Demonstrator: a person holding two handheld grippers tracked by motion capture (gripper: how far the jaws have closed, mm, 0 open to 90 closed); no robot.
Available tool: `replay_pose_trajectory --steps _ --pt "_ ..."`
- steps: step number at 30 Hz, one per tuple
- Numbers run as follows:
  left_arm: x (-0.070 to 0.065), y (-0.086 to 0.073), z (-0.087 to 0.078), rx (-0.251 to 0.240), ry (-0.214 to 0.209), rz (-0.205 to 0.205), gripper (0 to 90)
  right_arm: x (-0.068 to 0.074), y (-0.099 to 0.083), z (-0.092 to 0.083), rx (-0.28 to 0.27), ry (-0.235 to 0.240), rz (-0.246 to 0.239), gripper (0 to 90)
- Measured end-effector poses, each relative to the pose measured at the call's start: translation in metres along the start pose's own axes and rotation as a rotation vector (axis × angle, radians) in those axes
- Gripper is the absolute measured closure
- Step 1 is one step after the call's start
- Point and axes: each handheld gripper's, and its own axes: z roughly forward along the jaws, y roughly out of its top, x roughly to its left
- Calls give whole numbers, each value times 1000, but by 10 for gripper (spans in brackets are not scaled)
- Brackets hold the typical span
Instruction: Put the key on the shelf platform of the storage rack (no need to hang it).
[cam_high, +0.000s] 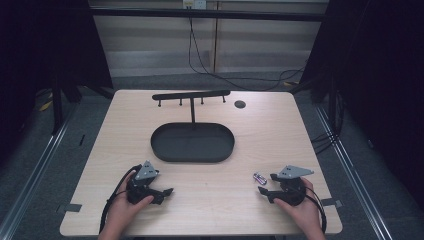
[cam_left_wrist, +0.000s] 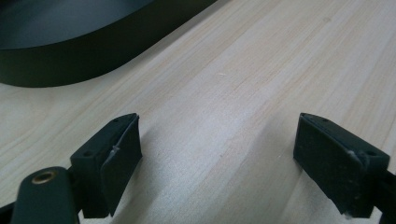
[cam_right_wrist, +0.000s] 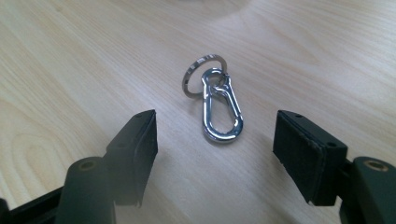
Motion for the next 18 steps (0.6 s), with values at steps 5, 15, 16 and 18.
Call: replay_pose_trajectory --steps 5,15,16,18 --pt "0 0 0 0 -1 -2 148 -1 3 3 11 26 6 323" --pt "0 0 0 0 -1 -1 148 0 10 8 12 24 -10 369" --pt "0 0 0 0 -2 -2 148 0 11 10 14 26 -15 387" --pt "0 0 0 0 -1 -1 148 0 12 11 16 29 -11 388"
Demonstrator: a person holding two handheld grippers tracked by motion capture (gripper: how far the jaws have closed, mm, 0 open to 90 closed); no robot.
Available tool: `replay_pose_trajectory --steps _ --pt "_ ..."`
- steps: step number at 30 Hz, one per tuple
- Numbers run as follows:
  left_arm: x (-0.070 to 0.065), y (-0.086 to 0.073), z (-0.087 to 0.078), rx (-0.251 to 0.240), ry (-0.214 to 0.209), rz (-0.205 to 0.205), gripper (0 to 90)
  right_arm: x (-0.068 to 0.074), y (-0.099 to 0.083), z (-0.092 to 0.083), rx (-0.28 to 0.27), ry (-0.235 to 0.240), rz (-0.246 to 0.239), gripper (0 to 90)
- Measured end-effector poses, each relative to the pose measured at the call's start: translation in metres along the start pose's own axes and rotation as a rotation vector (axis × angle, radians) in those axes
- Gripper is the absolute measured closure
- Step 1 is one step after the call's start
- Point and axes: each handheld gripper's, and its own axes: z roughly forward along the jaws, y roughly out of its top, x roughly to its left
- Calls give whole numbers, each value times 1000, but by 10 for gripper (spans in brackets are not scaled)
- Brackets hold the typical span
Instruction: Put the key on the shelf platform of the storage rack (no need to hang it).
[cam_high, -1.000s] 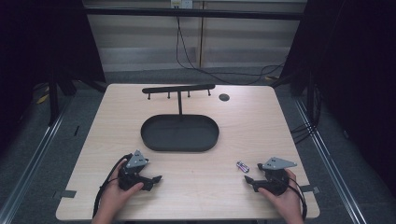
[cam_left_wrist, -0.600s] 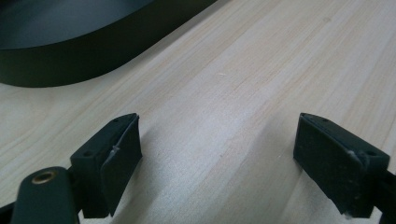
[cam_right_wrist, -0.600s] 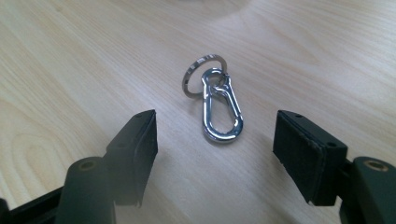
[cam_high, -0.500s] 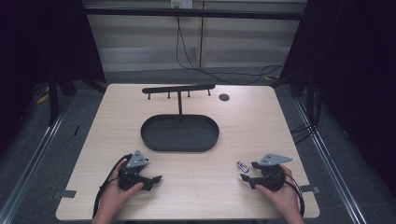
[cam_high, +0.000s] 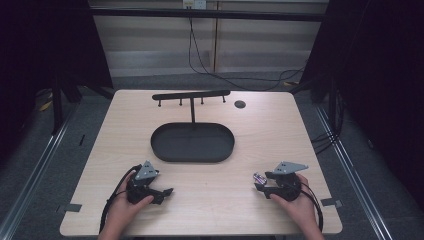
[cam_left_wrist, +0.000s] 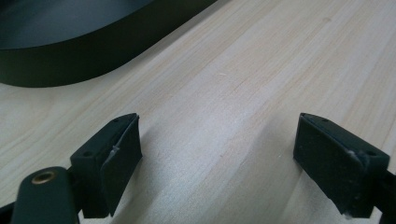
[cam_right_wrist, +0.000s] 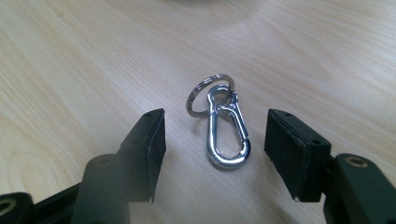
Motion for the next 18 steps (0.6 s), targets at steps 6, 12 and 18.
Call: replay_pose_trajectory --steps 6,12,18 --pt "0 0 0 0 0 0 148 -2 0 3 5 -4 2 441" --pt "0 0 0 0 0 0 148 -1 -1 3 -4 -17 -16 556" --pt "0 0 0 0 1 0 148 1 -2 2 -6 -12 -10 632"
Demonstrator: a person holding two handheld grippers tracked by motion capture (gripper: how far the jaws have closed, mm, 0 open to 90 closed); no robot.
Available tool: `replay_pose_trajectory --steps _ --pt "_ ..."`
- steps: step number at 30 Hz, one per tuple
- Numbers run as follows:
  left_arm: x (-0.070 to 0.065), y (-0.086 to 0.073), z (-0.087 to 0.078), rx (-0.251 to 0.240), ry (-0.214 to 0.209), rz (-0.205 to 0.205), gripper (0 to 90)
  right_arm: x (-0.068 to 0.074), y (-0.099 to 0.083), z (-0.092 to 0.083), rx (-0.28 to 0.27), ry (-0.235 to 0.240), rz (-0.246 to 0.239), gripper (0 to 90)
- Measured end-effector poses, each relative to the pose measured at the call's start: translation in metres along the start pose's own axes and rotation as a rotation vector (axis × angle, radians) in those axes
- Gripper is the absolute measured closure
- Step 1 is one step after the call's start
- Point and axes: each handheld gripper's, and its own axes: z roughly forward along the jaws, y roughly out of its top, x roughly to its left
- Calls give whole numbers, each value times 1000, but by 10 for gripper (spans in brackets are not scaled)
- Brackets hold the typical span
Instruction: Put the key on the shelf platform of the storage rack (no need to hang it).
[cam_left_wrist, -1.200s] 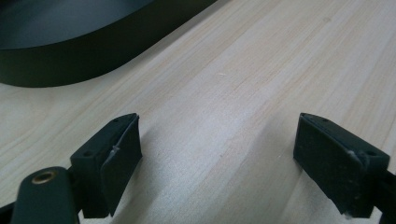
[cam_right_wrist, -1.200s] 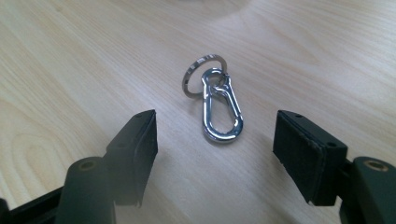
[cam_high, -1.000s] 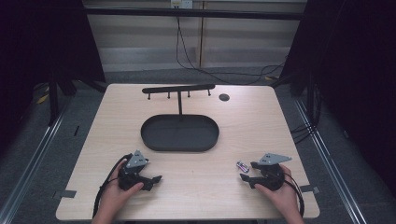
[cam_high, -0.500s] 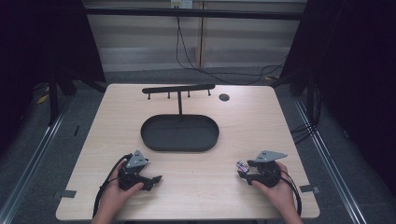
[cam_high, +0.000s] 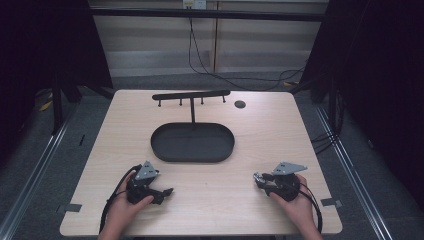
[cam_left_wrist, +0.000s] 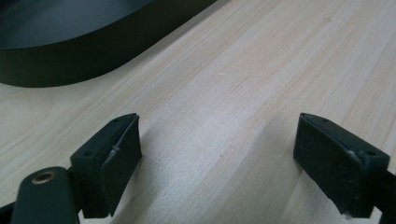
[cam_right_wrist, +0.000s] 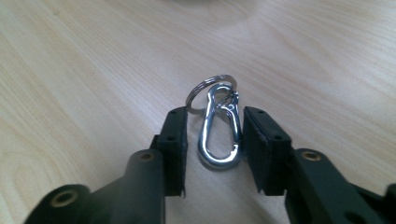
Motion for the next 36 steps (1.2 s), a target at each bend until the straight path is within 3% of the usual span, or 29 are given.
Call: replay_pose_trajectory --steps 1,15,28,36 --pt "0 0 0 0 0 0 148 0 0 0 0 3 -6 665" --pt "0 0 0 0 -1 -1 148 0 0 -1 3 9 9 685" --pt "0 0 0 1 -1 0 148 -7 6 -12 -62 32 65 687" --pt "0 0 0 0 -1 0 148 -7 15 -17 -93 37 60 687"
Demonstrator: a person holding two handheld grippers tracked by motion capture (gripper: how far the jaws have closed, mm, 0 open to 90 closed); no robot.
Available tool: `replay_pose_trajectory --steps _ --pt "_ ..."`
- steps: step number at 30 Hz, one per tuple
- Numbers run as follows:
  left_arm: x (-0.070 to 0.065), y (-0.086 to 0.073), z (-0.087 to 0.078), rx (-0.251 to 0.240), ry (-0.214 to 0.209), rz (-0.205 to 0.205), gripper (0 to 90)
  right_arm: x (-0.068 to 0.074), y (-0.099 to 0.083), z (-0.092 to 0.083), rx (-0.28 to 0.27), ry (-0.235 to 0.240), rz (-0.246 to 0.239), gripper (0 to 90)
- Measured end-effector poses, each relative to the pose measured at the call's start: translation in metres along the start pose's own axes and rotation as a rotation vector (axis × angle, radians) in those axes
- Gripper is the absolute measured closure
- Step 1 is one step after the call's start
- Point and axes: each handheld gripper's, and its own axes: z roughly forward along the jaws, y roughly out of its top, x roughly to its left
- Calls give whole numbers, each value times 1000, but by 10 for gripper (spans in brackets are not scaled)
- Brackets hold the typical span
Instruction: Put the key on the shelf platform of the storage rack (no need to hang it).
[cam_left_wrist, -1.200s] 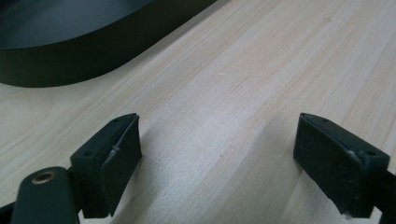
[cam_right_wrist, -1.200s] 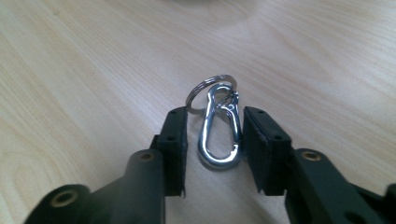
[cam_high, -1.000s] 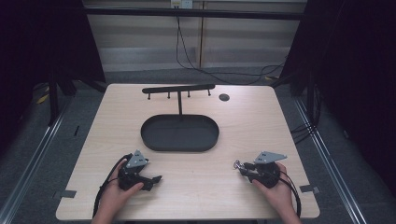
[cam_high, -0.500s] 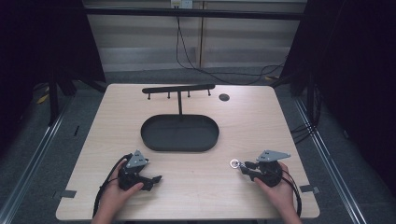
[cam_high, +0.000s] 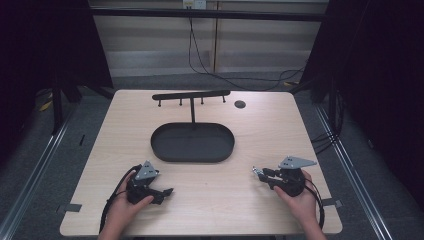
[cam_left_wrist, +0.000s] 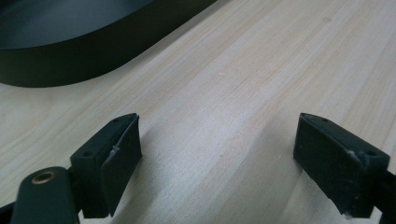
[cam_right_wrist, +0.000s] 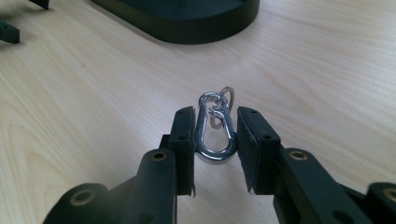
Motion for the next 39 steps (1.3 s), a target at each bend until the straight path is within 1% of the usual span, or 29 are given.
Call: replay_pose_trajectory --steps 3,12,15,21,26,33,39 --pt "0 0 0 0 0 0 148 2 5 -2 -10 6 -4 687" --pt "0 0 0 0 0 -1 148 6 19 -7 -22 4 -20 688" --pt "0 0 0 0 0 -1 148 9 25 -7 -30 9 -24 688" --pt "0 0 0 0 -2 -2 148 15 34 -4 -32 20 -44 688" --pt "0 0 0 0 -3 -2 148 18 42 -1 -34 28 -43 688" --pt "0 0 0 0 0 0 148 24 53 2 -44 42 -57 688" --pt "0 0 0 0 0 0 148 28 61 7 -45 38 -63 688"
